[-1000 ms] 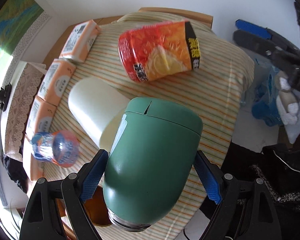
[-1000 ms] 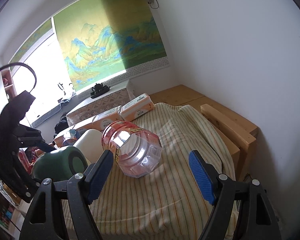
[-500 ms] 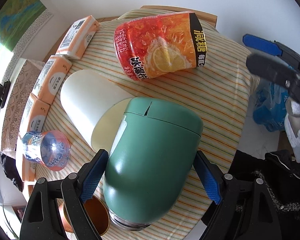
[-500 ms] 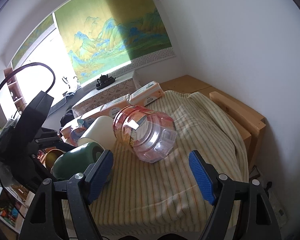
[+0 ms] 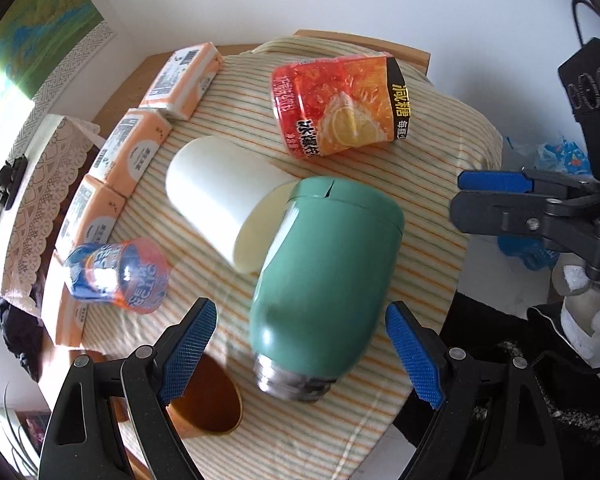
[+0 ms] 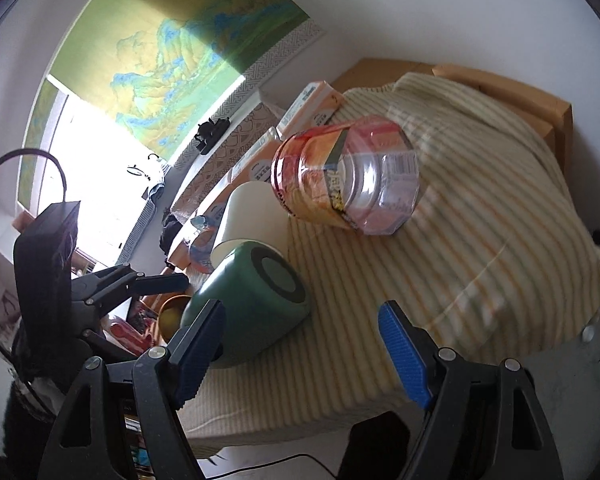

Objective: Flip cup upside down
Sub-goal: 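Grasp the thermos with the right tool while the left tool releases it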

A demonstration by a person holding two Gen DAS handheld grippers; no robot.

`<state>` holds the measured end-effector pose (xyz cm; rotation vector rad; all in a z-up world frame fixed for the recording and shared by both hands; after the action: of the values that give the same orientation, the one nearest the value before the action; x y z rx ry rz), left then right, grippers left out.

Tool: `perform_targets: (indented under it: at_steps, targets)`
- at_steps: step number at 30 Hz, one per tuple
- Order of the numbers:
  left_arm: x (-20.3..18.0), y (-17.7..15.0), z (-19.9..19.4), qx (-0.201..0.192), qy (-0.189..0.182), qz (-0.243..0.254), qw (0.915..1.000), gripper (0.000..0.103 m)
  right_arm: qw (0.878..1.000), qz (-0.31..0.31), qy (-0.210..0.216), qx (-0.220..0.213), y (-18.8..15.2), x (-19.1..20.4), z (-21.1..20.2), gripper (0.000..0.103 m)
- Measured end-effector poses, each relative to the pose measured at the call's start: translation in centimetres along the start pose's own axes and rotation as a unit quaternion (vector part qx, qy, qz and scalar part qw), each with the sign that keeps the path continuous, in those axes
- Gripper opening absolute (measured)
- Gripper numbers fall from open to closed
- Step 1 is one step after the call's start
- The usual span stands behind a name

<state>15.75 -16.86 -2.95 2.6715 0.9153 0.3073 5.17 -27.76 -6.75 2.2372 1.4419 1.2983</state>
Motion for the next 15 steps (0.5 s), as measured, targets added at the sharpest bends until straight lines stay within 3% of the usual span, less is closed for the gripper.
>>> perform_targets:
  at_steps: [8,15]
  targets:
    - [1.2,-5.2,-4.6,-0.054,0.039,-0.003,0.9977,0.089,0.988,0.144,-0.003,0.056,-0.3,2.1,3.2,0.076]
    - [3.0,-12.7,-7.0,-0.102,0.046,-0.051,0.9924,0.089,0.979,0.184,-0.054,0.069,-0.2,4.7,5.4,0.075]
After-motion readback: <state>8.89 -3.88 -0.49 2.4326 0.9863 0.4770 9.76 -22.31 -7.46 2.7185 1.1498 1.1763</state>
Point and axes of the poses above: each gripper's, at about its wrist camera, not at the fingertips, and z roughly the way its jaws point, x to its left, y to its top, the point moved 2 cm from there along z, roughly the way its jaws point, and after that the axes turned 13 degrees about -z, right-handed, at the moved point
